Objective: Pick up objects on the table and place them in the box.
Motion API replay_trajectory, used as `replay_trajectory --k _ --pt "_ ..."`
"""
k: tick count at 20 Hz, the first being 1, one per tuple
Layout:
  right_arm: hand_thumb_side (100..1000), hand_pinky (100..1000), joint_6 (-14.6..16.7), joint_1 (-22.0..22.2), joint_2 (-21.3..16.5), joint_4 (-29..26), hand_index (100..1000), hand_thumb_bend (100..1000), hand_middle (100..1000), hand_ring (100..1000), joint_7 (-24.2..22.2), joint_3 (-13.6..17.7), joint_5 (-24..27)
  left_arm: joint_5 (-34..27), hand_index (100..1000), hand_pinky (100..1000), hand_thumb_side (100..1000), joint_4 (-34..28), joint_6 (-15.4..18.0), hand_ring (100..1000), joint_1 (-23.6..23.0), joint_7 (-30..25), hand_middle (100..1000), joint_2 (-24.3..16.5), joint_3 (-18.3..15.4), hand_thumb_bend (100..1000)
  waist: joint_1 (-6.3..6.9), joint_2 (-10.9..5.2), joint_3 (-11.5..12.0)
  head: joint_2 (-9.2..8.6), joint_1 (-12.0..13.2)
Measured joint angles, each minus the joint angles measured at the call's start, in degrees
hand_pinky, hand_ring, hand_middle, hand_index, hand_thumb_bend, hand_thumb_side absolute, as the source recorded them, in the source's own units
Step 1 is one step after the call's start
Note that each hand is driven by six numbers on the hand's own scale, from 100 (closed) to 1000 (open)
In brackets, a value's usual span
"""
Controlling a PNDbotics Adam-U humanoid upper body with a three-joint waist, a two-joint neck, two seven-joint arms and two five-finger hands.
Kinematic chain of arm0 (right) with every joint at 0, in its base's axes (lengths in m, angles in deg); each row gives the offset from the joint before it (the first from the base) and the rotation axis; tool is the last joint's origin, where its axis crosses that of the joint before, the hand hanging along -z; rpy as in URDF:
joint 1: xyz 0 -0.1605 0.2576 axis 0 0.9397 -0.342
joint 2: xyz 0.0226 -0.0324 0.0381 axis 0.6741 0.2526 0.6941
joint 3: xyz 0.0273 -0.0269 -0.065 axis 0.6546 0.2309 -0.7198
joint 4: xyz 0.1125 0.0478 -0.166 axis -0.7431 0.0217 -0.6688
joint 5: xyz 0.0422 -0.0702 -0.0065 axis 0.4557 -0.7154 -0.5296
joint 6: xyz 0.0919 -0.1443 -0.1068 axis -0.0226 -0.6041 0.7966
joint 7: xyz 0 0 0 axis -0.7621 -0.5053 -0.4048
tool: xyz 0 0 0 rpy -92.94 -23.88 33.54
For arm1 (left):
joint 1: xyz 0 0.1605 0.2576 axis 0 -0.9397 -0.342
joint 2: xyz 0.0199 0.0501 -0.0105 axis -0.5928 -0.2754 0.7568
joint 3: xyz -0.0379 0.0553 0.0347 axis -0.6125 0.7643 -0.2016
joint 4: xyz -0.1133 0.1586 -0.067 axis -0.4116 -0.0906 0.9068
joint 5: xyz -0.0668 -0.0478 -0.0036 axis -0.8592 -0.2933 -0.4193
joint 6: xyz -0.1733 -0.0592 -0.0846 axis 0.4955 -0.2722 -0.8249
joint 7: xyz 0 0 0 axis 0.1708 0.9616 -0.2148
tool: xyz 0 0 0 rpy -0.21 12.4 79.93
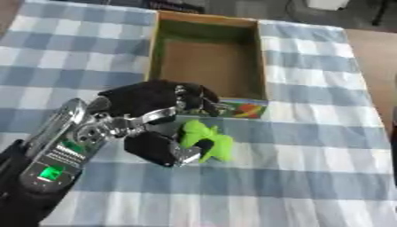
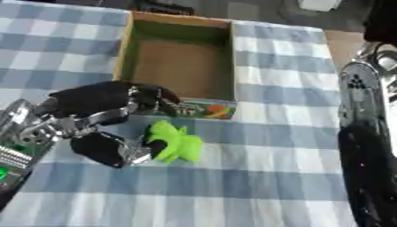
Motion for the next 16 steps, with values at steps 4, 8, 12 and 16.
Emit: replay_trajectory --k 4,8,12,16 --pt "811 413 0.00 0.00 0.01 0.00 541 100 419 394 -0.03 0.00 0.07 0.01 856 736 833 1.28 0.03 777 0.16 -0.26 874 0.24 0.35 160 -0.02 0.01 -0.08 0.00 0.00" --pt "810 413 -0.01 -0.01 0.02 0.00 541 100 419 393 -0.08 -0.01 0.11 0.01 857 733 832 2.68 0.19 772 0.68 -0.38 870 0.58 0.86 160 -0.03 0.03 -0.19 0.00 0.00" --pt "810 413 0.07 -0.01 0.03 0.00 541 100 419 394 -0.27 -0.02 0.17 0.05 859 728 832 4.43 0.39 761 0.93 -0.40 864 1.06 1.37 156 -0.06 0.03 -0.22 0.00 0.00" --pt "810 413 0.00 -0.04 0.04 0.00 541 100 419 394 -0.49 -0.02 0.26 0.06 860 725 830 6.13 0.56 758 1.19 -0.23 862 1.91 1.42 157 -0.16 0.04 -0.23 0.00 0.00"
